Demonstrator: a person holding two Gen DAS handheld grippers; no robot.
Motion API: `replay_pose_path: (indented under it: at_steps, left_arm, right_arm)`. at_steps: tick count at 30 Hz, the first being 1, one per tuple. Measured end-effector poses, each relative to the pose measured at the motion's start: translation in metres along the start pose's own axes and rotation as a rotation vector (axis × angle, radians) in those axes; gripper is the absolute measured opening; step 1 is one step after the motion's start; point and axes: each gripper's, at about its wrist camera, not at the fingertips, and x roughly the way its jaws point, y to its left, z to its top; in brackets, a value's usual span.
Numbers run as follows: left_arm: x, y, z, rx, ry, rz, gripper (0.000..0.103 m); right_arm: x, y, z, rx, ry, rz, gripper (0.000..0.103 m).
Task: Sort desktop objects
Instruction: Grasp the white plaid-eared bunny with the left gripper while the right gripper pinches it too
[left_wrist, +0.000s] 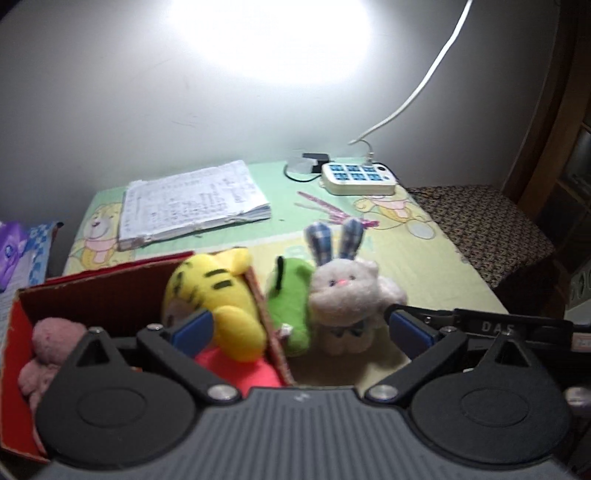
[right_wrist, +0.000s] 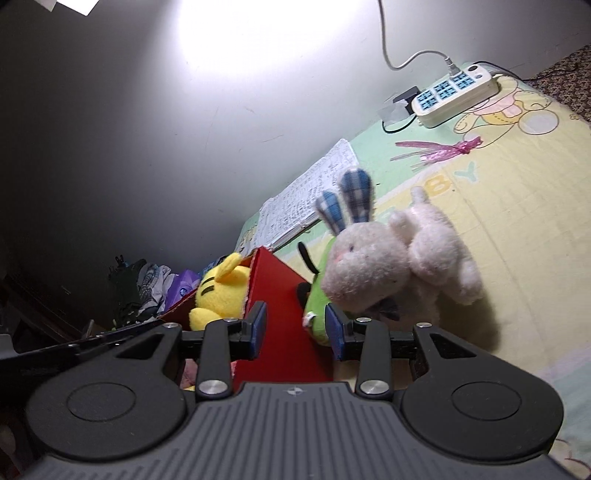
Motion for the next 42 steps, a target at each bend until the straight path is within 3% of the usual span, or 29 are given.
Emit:
replay_pose_path:
  at_steps: [6,9,14,18,25,28,34,42]
  left_arm:
    - [0.041,-0.047,-0.010,0.044,0.067,-0.050,0.101]
    - [0.058,-0.058,-0.013,0.047,0.065,-0.068,0.101]
    - [0.087,-0.065,-0.016,0.053,0.052,-0.018,0.101]
    - [0.103,-0.065,-0.021,0.062,0.039,0.028,0.101]
    - [0.128,-0.070,-0.021,0.125,0.013,0.102,0.102]
    - [0.140,-0.071,-0.021,0.151,0.029,0.139,0.099]
    - [0.164,-0.067,-0.021,0.156,0.077,0.155,0.095]
    - [0.159,-0.071,-0.020,0.166,0.080,0.128,0.093]
  right_arm:
    - [-0.019,-0.038,0.016,0.036,-0.014,-0.050,0.039]
    - [-0.024,-0.051,0.023,0.035,-0.020,-0.062,0.039]
    - [-0.018,-0.062,0.035,0.018,-0.011,-0.057,0.039]
    - [-0.007,-0.061,0.046,-0.007,0.008,0.013,0.039]
    - [0.031,-0.044,0.059,-0.150,0.102,0.095,0.041]
    - [0.049,-0.043,0.060,-0.176,0.154,0.099,0.047]
    - [0.074,-0.051,0.064,-0.187,0.202,0.077,0.056]
    - [0.077,-0.058,0.065,-0.141,0.226,0.127,0.051]
